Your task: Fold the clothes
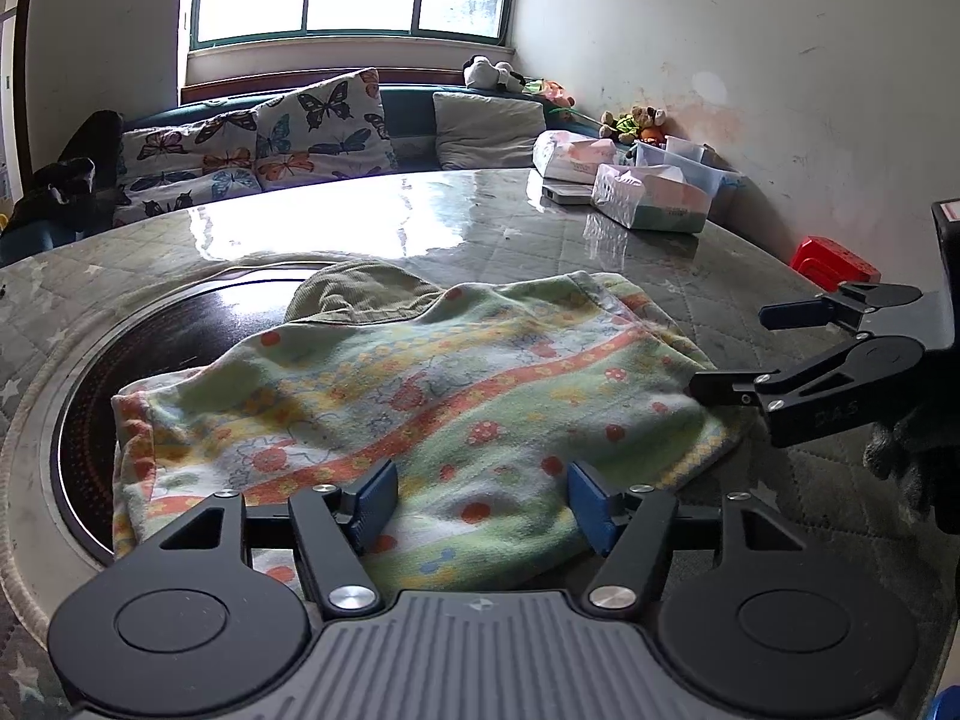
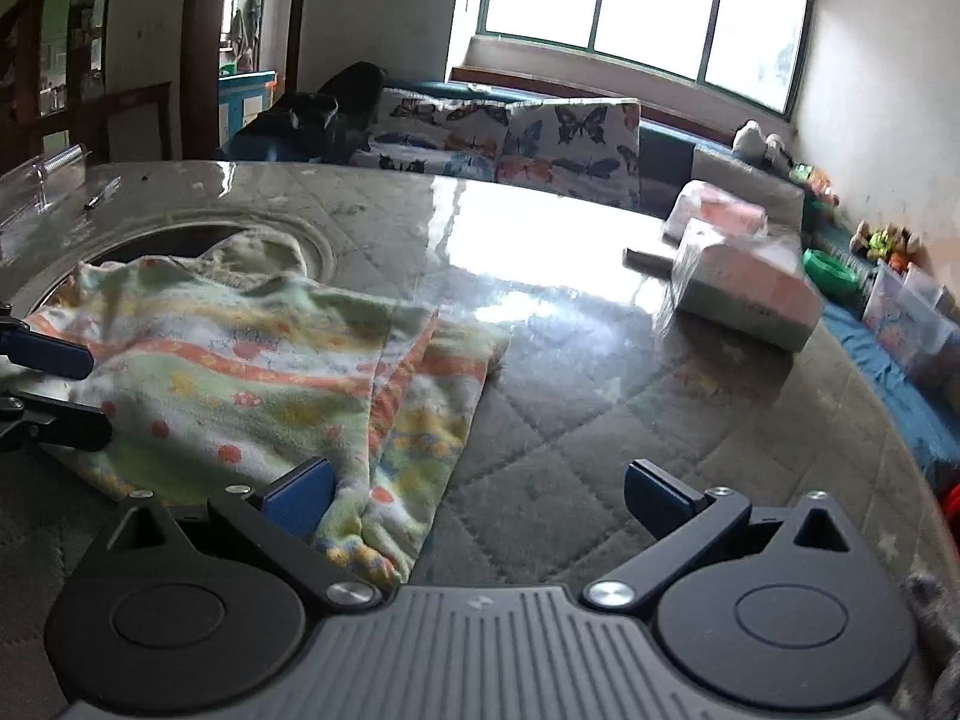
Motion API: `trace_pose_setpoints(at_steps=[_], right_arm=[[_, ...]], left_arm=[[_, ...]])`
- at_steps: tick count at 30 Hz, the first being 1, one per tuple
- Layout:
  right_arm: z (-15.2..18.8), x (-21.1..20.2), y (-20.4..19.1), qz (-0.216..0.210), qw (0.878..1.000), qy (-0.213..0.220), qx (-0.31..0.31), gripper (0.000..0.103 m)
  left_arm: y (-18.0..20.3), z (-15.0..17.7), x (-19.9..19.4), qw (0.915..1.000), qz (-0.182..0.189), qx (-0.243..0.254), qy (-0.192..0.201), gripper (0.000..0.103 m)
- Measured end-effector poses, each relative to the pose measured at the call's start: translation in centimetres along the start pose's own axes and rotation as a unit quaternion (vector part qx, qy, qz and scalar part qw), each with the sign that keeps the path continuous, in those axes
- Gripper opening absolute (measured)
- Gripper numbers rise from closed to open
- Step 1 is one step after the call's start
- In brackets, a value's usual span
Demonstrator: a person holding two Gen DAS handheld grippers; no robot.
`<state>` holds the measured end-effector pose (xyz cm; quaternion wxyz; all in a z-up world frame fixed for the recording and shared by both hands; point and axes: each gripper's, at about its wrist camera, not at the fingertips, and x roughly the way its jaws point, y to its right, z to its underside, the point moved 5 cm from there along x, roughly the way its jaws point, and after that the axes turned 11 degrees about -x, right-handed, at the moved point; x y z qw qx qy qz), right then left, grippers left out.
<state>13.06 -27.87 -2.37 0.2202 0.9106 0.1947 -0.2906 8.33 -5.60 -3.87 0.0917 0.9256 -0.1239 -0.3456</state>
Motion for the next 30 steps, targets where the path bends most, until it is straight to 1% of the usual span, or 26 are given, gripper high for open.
trace_pose_setpoints(at_steps=[3,7,11,13,14,16,21,26,30], right_arm=[[-1.1,-0.2,-0.5,-0.004,1.000,0.016,-0.010,0.103],[-2.9,0.2,-2.2,-0.028,0.999,0.034,-0.030,0.103],[-4.0,1.1,-4.5,-0.051,0.996,0.044,-0.051,0.103],[-3.9,1.7,-5.4,-0.060,0.996,0.037,-0.063,0.103],[-3.7,2.1,-5.9,-0.060,0.995,0.031,-0.071,0.103],[-3.3,2.3,-6.1,-0.061,0.995,0.031,-0.073,0.103],[-3.5,1.8,-5.8,-0.059,0.994,0.038,-0.084,0.103],[-4.2,1.4,-5.7,-0.075,0.993,0.052,-0.081,0.103],[-3.9,2.3,-6.5,-0.084,0.992,0.043,-0.082,0.103]], left_arm=[[-0.1,-0.7,-0.4,0.9999,-0.005,-0.010,0.013,0.066],[-0.3,-1.7,-0.5,0.9993,-0.018,-0.015,0.029,0.065],[-0.5,-1.9,0.4,0.9994,-0.025,-0.014,0.021,0.064],[-0.4,-1.7,1.0,0.9996,-0.027,-0.006,0.012,0.064],[-0.3,-1.5,1.3,0.9996,-0.027,0.000,0.007,0.061],[-0.3,-1.2,1.8,0.9996,-0.027,0.008,-0.001,0.061],[-0.7,-1.2,1.9,0.9999,-0.016,0.004,0.000,0.063],[-1.6,-1.8,-0.4,0.9995,-0.018,-0.001,0.025,0.062],[-2.5,-1.1,-1.5,0.9991,-0.033,0.000,0.025,0.061]])
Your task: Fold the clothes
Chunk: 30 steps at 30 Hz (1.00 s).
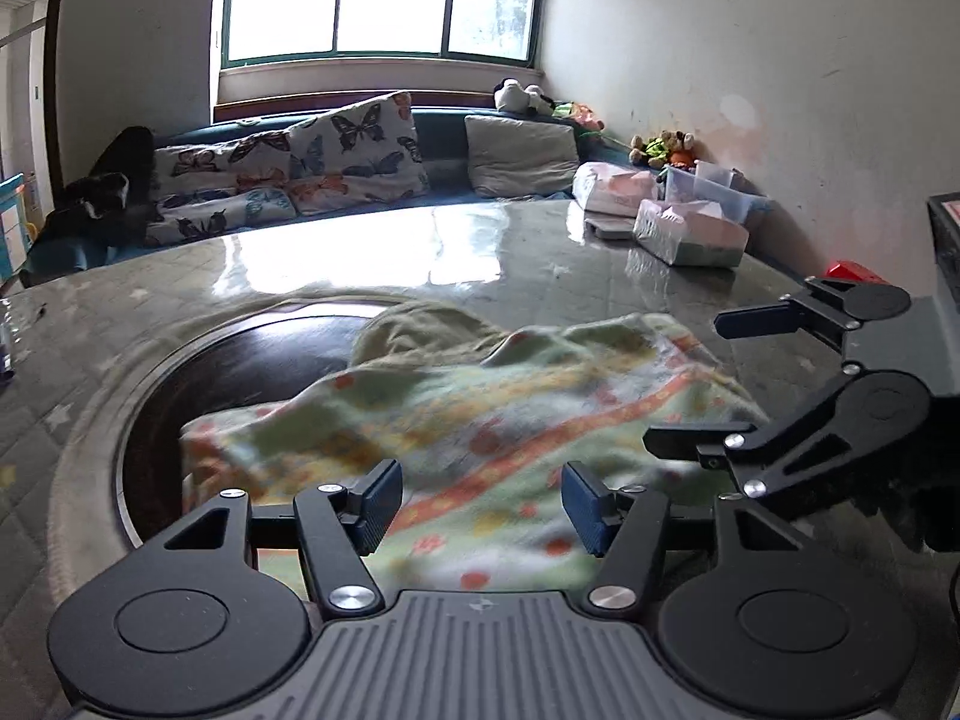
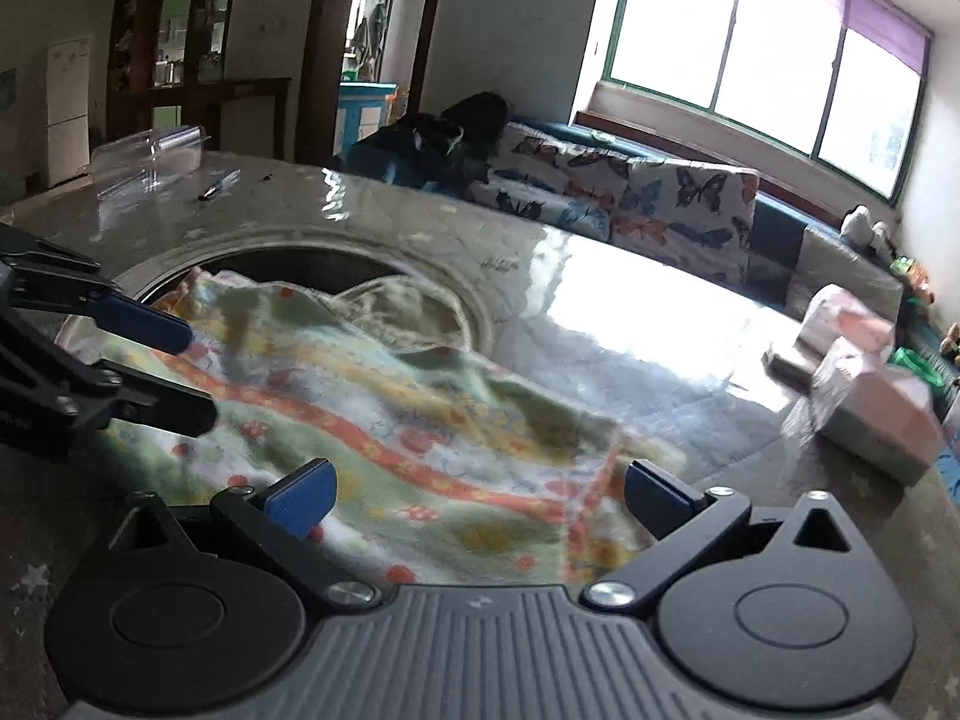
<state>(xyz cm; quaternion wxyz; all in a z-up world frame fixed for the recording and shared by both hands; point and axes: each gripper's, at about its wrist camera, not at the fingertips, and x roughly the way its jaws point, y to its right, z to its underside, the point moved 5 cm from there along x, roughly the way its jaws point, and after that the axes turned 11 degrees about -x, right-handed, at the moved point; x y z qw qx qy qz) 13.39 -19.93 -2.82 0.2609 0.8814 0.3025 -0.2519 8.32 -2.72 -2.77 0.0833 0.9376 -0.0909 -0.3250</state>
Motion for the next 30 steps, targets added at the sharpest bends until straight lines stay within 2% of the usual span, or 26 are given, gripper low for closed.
trace_pose_setpoints(at_steps=[4,7,15,18,25,30], right_arm=[[0.5,0.3,0.0,-0.001,1.000,-0.003,0.004,0.103],[0.7,0.2,0.4,0.004,1.000,-0.007,0.006,0.103],[1.1,0.1,0.7,0.007,1.000,-0.009,0.009,0.103],[1.0,0.0,0.6,0.009,1.000,-0.010,0.005,0.103],[-0.5,-0.6,0.1,0.011,1.000,0.005,-0.011,0.103],[-0.9,1.0,-1.3,0.000,0.999,-0.004,-0.034,0.103]], left_arm=[[-1.4,1.5,-0.6,0.9997,-0.023,0.000,-0.003,0.062],[-2.4,2.2,-1.7,0.9994,-0.033,-0.007,0.008,0.063],[-5.5,3.5,-4.1,0.9951,-0.089,-0.028,0.030,0.064],[-5.8,3.8,-4.9,0.9932,-0.109,-0.019,0.037,0.064],[-6.2,2.8,-6.1,0.9908,-0.122,-0.029,0.052,0.062],[-6.8,3.1,-4.7,0.9901,-0.136,-0.023,0.025,0.063]])
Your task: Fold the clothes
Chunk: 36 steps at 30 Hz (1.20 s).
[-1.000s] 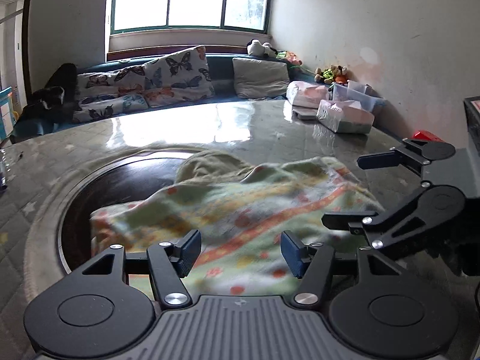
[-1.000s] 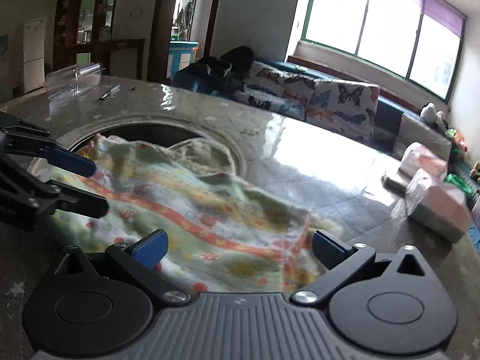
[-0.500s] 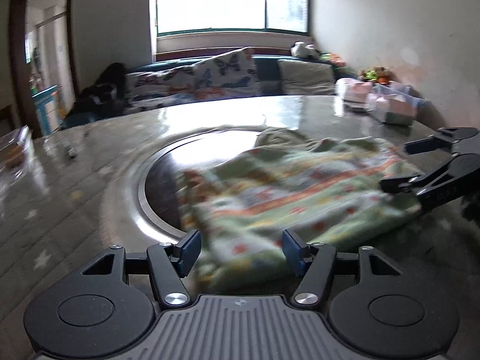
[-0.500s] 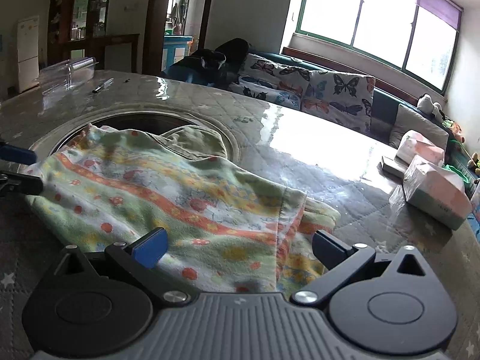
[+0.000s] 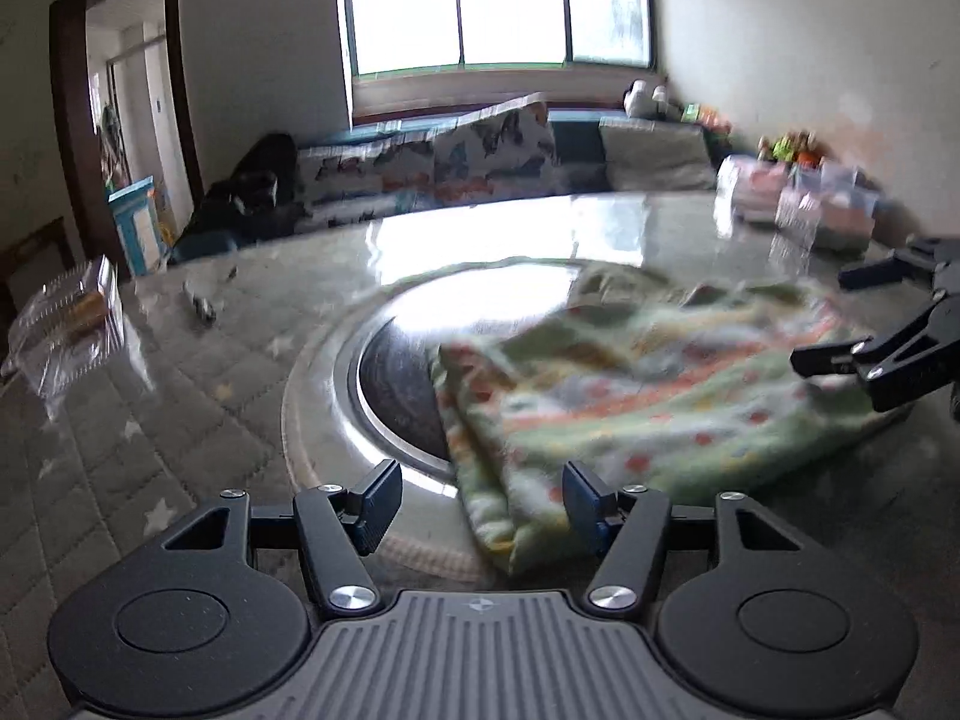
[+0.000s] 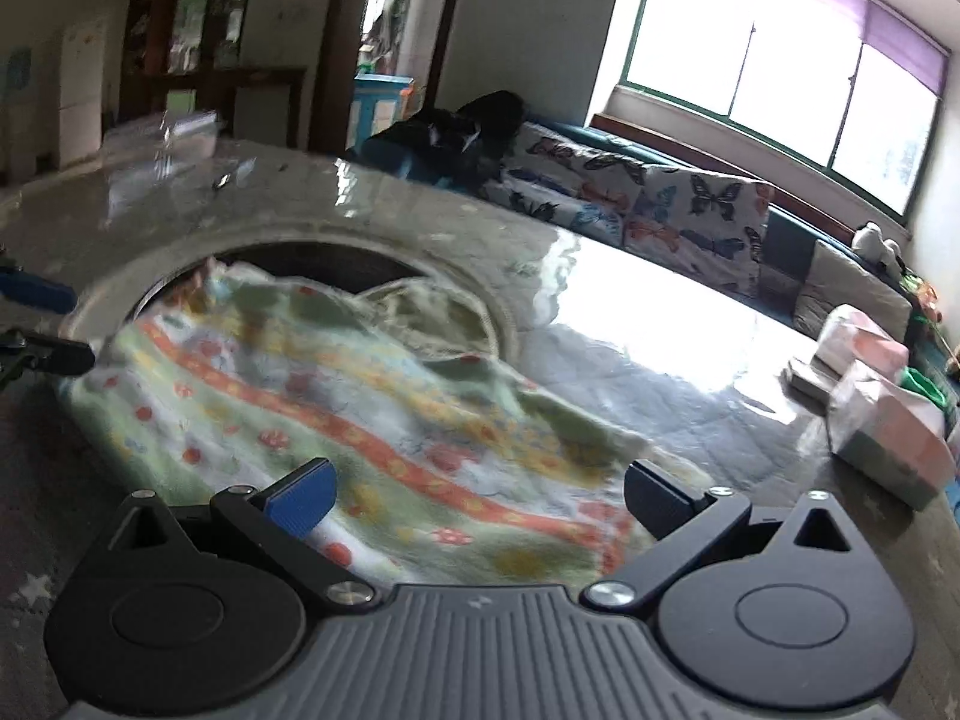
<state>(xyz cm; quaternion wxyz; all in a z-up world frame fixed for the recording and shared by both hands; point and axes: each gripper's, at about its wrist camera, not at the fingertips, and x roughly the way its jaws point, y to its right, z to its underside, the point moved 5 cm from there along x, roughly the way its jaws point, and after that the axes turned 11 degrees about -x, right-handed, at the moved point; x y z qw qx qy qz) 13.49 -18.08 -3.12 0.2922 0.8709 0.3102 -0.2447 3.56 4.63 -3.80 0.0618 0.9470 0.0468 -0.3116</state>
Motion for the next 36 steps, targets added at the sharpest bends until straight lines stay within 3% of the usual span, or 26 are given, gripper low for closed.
trace_pose_setpoints(at_steps=[6,13,18,21,23,26,36], right_arm=[[-1.3,0.5,1.1,-0.014,1.000,0.005,0.016,0.103],[-2.5,2.2,2.7,-0.062,0.996,0.007,0.071,0.102],[-2.9,3.5,3.1,-0.106,0.989,0.004,0.099,0.090],[-2.8,4.4,3.1,-0.129,0.985,-0.004,0.111,0.084],[-2.6,4.7,3.3,-0.129,0.985,-0.008,0.116,0.081],[-2.6,4.4,4.0,-0.121,0.984,-0.006,0.129,0.070],[-3.4,4.3,3.4,-0.106,0.987,-0.005,0.119,0.066]], left_arm=[[0.1,-2.6,0.5,0.9996,0.017,-0.016,0.015,0.061],[2.6,-6.0,4.0,0.9911,0.114,-0.068,-0.009,0.049],[4.3,-7.0,7.6,0.9828,0.157,-0.086,-0.045,0.040],[4.4,-7.1,9.6,0.9817,0.153,-0.093,-0.065,0.035],[3.9,-6.9,10.6,0.9824,0.141,-0.099,-0.072,0.028],[3.3,-6.9,10.7,0.9810,0.141,-0.113,-0.070,0.028],[2.2,-7.2,9.3,0.9830,0.123,-0.122,-0.060,0.032]])
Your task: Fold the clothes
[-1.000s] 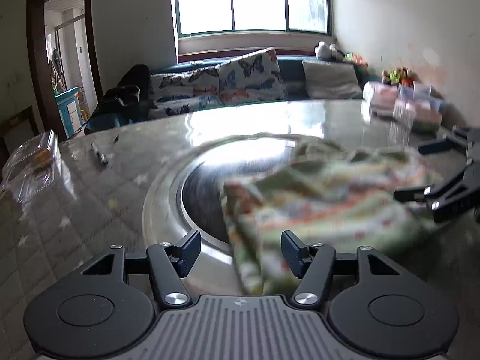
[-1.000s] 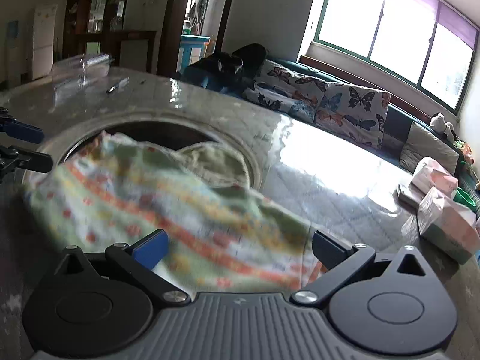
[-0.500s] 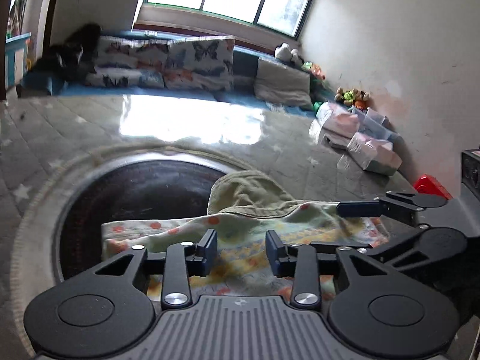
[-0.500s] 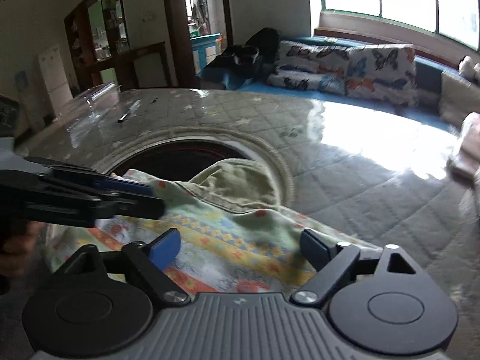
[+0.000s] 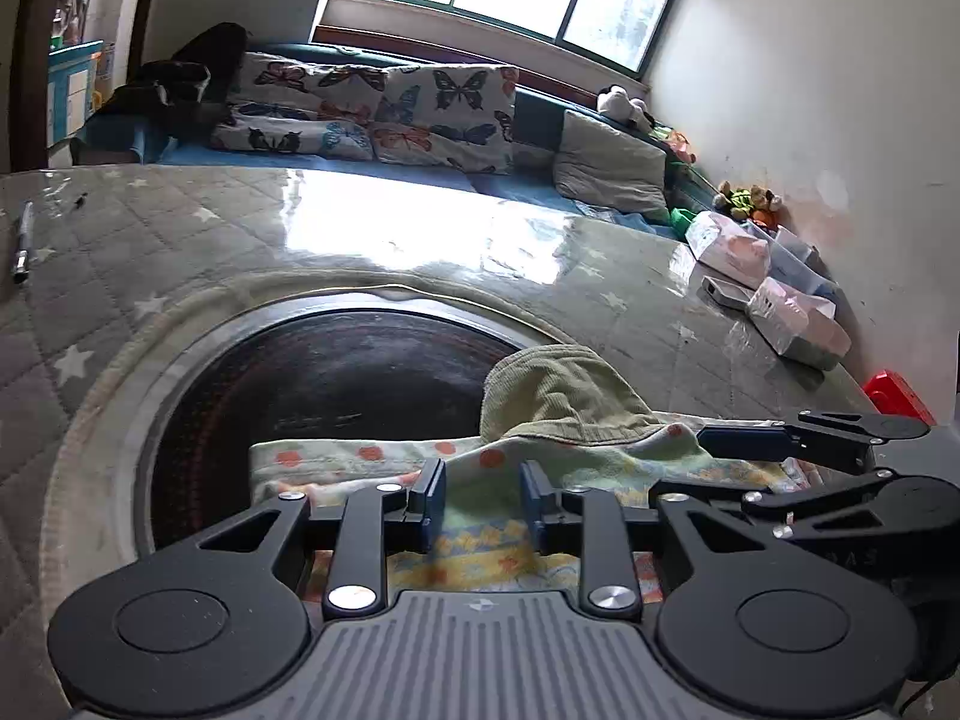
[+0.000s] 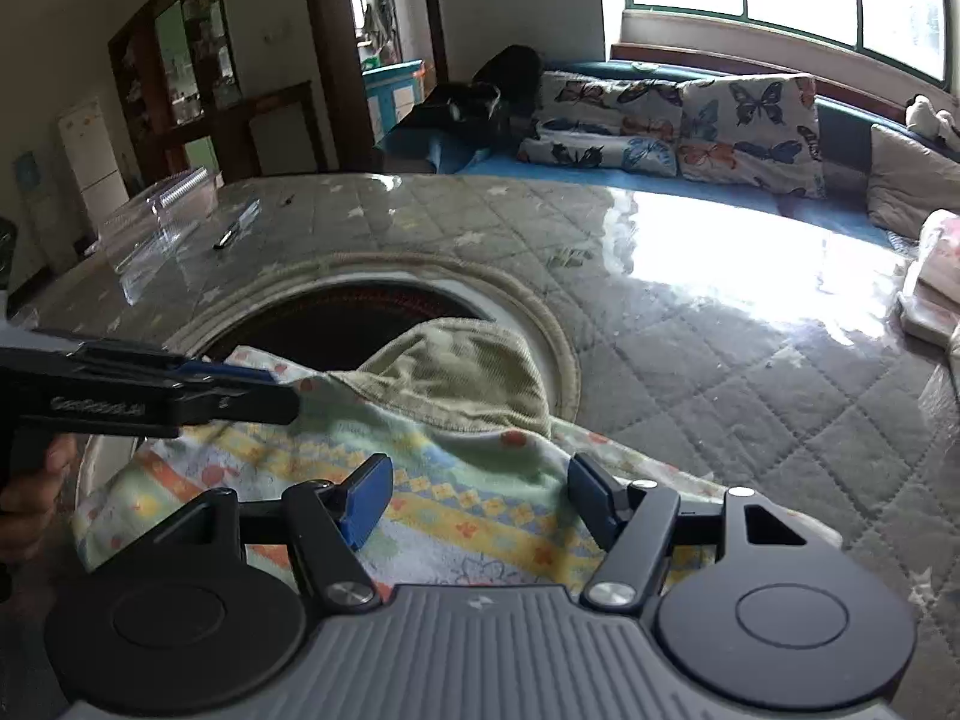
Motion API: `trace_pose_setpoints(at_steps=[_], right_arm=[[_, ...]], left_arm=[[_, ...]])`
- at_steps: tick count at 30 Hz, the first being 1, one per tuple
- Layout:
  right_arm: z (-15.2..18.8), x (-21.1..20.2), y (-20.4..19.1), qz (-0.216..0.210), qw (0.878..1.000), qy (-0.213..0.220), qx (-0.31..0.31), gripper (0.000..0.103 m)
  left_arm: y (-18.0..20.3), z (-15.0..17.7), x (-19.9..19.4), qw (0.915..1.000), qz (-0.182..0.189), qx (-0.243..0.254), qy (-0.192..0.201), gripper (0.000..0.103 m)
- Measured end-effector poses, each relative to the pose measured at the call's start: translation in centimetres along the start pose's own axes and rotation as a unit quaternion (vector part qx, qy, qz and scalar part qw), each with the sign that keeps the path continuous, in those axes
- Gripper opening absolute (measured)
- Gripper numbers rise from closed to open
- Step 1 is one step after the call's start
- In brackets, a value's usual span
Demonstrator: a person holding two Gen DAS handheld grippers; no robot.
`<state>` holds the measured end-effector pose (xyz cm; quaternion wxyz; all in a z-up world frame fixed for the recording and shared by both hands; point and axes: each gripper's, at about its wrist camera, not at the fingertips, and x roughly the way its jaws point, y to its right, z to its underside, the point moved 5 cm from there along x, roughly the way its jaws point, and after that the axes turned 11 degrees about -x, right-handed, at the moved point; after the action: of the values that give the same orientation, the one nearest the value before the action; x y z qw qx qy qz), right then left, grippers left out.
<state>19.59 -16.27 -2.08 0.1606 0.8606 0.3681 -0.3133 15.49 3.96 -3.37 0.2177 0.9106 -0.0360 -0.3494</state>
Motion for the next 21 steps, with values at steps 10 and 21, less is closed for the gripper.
trace_pose_setpoints(at_steps=[10,21], right_arm=[[-0.5,-3.1,-5.1,-0.033,0.996,0.015,-0.079,0.068],[0.2,-3.1,-16.6,-0.110,0.969,0.011,-0.221,0.061]], left_arm=[[-3.4,1.0,-5.0,0.9979,-0.054,-0.022,0.026,0.059],[-7.2,2.2,-9.0,0.9911,-0.083,-0.093,0.045,0.076]])
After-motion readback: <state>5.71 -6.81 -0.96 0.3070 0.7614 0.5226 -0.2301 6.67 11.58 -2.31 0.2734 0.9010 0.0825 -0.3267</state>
